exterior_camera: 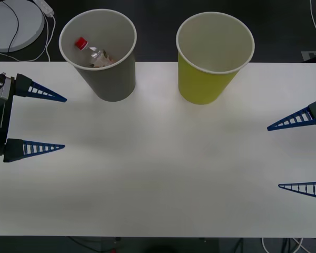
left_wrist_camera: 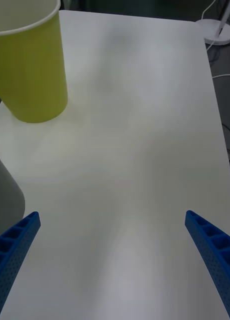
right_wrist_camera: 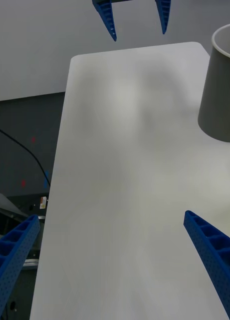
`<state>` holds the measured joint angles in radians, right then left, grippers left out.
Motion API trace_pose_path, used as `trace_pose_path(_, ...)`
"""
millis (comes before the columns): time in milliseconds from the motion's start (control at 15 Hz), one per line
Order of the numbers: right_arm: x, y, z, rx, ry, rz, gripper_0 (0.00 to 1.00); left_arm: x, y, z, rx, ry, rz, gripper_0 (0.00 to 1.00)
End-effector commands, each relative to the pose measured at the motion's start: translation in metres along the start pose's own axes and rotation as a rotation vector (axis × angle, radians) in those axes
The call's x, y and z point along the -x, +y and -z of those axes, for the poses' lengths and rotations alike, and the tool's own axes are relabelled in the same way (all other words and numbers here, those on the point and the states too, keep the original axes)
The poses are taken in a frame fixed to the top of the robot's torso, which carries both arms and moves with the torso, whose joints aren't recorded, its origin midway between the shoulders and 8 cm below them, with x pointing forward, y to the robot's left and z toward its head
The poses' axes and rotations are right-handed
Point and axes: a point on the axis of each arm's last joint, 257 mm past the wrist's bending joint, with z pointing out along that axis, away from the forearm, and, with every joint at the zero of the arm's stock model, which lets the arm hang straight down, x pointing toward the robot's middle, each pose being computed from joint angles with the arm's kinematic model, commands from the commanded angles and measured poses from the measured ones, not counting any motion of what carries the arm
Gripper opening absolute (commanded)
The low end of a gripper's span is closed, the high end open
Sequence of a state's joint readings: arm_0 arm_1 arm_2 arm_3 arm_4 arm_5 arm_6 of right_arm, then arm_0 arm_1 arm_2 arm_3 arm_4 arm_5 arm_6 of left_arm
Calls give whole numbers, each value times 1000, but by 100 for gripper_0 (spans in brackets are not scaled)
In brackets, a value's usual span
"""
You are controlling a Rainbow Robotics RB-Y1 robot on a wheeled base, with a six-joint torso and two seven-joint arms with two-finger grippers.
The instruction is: Put the can into the green bin and the plastic bottle into the gray bin
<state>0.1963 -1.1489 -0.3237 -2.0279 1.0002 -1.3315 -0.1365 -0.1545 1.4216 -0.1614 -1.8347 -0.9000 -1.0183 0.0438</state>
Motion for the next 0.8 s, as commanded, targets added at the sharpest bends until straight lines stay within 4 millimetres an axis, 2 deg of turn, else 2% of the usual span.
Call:
trace_pose_path(67, 0, 0, 0, 0, 0, 0, 100, -2, -10, 2, -3, 22, -10, 100)
trace_pose_path(800, 0, 0, 0, 0, 0, 0, 100, -9, -38, 28, -18, 97, -27, 100)
